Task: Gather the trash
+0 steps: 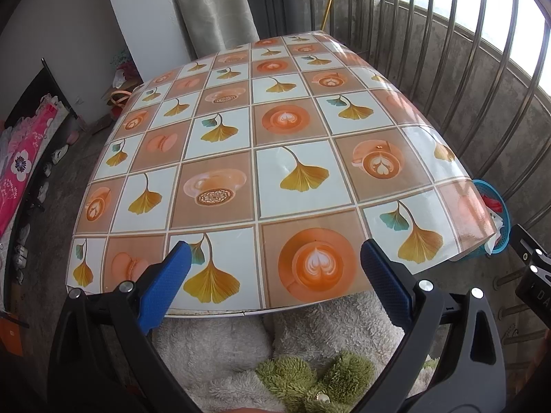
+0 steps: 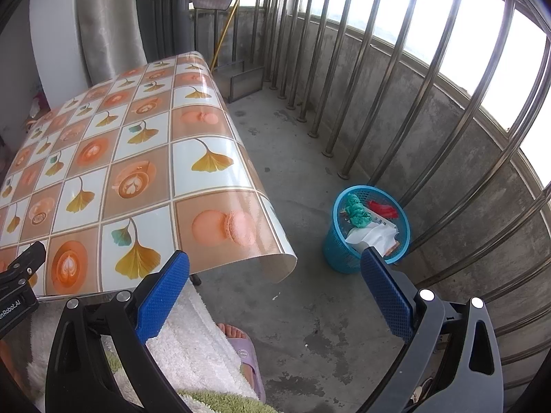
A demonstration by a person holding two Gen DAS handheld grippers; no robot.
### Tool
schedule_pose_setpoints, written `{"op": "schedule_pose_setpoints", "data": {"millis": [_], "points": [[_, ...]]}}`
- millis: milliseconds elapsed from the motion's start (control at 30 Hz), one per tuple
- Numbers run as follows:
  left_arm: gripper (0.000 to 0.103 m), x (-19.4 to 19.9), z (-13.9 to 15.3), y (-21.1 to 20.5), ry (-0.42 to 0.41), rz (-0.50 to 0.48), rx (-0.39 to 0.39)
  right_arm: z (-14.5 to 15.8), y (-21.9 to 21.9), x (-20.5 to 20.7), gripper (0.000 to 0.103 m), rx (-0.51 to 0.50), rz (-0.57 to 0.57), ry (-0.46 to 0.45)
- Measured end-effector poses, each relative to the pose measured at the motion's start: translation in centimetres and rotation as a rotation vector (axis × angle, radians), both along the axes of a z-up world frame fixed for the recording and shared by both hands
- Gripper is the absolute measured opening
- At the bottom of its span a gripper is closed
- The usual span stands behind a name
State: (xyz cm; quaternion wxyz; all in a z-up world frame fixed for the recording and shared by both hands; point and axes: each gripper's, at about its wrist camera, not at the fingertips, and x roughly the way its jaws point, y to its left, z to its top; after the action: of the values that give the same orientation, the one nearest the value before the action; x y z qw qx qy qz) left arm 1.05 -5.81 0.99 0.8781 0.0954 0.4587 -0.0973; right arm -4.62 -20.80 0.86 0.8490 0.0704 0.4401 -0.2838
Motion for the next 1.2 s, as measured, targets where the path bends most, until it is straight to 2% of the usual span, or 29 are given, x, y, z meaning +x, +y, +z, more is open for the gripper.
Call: {"op": "schedule_pose_setpoints", "data": {"millis": [1200], "points": [[0.094,-0.01,0.11,0.13,-0.002,0.001,-0.001,0.11,0.21,-0.06,0.097,0.004,-0.008,-0.006]]}}
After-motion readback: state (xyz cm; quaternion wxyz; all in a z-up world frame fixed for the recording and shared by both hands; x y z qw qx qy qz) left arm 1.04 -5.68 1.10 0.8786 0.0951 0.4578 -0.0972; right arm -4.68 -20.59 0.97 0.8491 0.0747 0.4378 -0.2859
